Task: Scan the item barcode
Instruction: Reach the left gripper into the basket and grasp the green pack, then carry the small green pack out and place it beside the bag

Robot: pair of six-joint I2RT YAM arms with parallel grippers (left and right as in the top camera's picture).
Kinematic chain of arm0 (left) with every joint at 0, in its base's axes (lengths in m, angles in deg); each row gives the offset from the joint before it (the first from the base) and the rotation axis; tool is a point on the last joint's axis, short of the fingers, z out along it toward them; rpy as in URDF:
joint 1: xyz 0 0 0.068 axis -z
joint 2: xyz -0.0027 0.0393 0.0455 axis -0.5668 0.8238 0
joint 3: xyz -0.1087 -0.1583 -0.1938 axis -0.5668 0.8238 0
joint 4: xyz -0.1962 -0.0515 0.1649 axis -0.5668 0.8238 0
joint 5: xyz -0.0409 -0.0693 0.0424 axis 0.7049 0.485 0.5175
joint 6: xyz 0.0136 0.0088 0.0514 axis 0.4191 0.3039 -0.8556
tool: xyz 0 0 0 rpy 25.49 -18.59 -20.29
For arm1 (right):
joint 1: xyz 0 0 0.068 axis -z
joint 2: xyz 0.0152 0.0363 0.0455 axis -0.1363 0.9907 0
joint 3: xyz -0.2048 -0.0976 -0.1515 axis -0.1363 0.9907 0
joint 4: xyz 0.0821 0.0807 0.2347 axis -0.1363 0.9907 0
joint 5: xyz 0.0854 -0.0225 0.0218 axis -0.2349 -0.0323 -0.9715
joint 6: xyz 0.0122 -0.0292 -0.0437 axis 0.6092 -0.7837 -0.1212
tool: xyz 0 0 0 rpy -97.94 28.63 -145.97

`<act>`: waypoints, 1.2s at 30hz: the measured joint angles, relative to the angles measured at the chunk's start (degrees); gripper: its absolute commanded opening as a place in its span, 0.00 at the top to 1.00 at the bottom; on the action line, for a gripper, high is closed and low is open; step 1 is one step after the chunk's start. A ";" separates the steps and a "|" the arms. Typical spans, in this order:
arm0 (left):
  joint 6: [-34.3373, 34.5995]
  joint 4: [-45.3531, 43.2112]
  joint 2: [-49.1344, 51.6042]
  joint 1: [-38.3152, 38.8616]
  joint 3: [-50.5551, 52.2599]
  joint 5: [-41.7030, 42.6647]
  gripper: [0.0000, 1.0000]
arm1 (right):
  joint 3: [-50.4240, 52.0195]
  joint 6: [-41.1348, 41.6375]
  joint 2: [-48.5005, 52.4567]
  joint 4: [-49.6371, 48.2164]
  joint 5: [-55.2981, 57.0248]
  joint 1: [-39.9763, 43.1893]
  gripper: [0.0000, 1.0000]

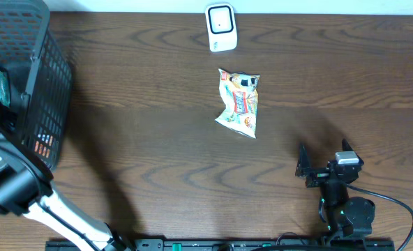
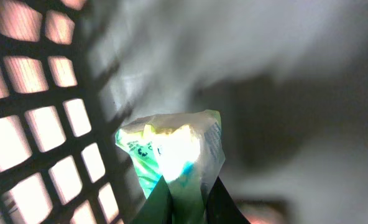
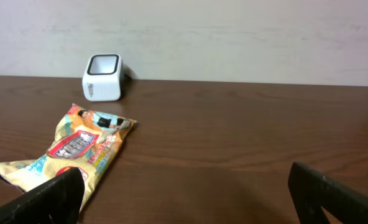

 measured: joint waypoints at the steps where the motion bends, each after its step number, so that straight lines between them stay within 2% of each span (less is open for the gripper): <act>1: 1.27 -0.59 -2.71 0.00 -1.01 1.62 0.93 | 0.00 0.00 -0.02 0.00 0.02 0.00 0.01; 5: 7.63 -5.22 -15.67 0.00 -3.17 8.66 0.93 | 0.00 0.00 0.00 0.00 0.02 0.00 0.01; 8: 14.25 -11.43 -30.10 0.02 -4.50 17.40 0.93 | 0.00 0.00 0.00 0.00 0.00 0.00 0.01; 10: 15.67 -13.49 -34.60 0.37 -4.70 20.68 0.93 | 0.00 0.00 0.00 0.00 0.02 0.00 0.01; 14: 15.69 -15.34 -42.73 5.86 -4.74 26.58 0.93 | 0.00 0.00 0.00 0.00 0.00 0.00 0.01; 17: 11.02 -15.17 -44.85 15.43 -4.74 28.65 0.93 | 0.00 0.00 0.00 0.00 0.02 0.00 0.01; 21: 0.50 -14.86 -42.66 29.11 -3.56 30.29 0.92 | 0.00 0.00 -0.02 0.00 0.00 0.00 0.01; 25: -10.64 -11.96 -35.17 42.88 -1.09 30.56 0.93 | 0.00 0.00 -0.02 0.00 0.02 0.00 0.01; 29: -15.32 -8.81 -25.64 50.90 -0.20 26.97 0.93 | 0.00 0.00 -0.02 0.00 0.02 0.00 0.01; 36: -17.44 -7.82 -10.10 61.20 -0.11 20.81 0.92 | 0.00 0.00 -0.02 0.00 0.02 0.00 0.01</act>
